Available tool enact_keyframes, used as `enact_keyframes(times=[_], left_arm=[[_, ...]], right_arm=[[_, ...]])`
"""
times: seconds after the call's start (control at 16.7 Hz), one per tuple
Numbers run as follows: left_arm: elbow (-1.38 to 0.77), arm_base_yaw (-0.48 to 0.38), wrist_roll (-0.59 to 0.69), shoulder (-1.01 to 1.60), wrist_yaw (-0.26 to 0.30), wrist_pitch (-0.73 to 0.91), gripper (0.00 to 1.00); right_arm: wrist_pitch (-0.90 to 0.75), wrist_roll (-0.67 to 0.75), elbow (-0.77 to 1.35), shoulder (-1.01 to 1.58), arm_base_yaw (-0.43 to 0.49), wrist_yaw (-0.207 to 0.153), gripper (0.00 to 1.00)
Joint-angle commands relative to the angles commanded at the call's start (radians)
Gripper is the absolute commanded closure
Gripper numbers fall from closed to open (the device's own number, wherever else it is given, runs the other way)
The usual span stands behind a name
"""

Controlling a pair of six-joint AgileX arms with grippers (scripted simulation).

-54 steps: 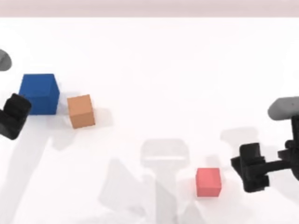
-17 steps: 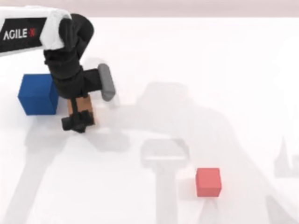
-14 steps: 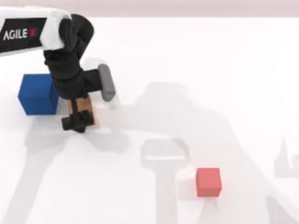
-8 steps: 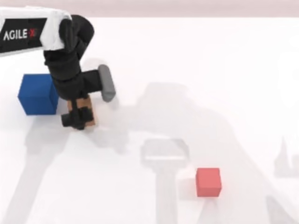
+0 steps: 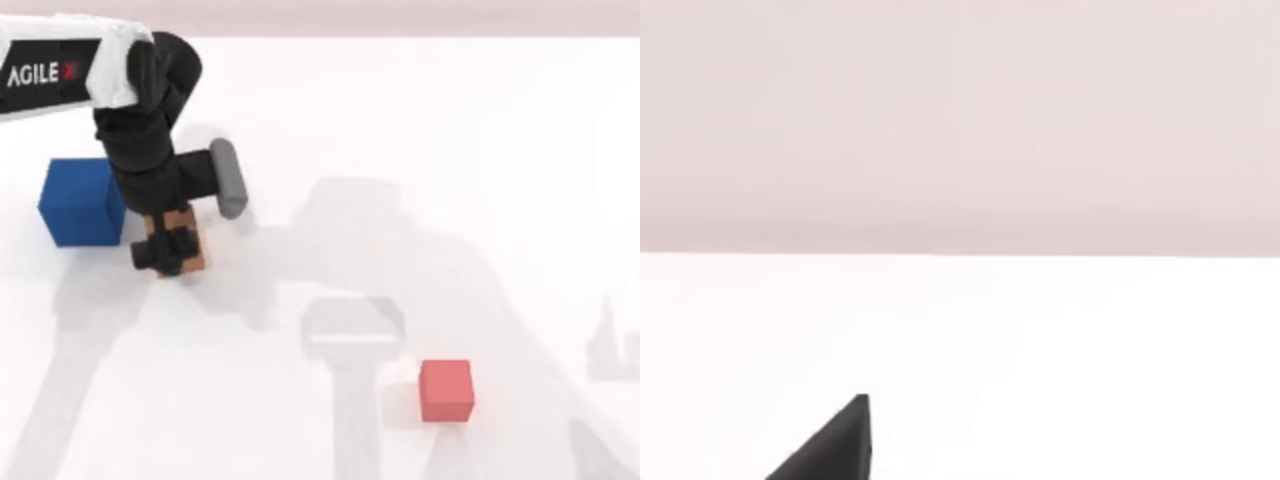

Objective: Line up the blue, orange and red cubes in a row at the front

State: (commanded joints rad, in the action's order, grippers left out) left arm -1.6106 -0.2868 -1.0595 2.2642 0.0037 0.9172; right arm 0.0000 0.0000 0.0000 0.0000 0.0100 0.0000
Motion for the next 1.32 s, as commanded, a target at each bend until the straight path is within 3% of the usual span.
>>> enact_keyframes(times=[0.36, 0.78, 1.08, 1.32], left_arm=[[-0.015, 0.001, 0.01, -0.033, 0.009, 0.04, 1.0], [-0.158, 0.018, 0.013, -0.098, 0.008, 0.255, 1.0], [-0.163, 0.011, 0.013, -0.099, 0.008, 0.26, 1.0], [-0.134, -0.097, 0.076, -0.13, 0.006, 0.257, 1.0]], right_arm=[[0.0, 0.0, 0.0, 0.0, 0.0, 0.0, 0.0], [0.0, 0.0, 0.0, 0.0, 0.0, 0.0, 0.0], [0.0, 0.0, 0.0, 0.0, 0.0, 0.0, 0.0], [0.0, 0.0, 0.0, 0.0, 0.0, 0.0, 0.0]])
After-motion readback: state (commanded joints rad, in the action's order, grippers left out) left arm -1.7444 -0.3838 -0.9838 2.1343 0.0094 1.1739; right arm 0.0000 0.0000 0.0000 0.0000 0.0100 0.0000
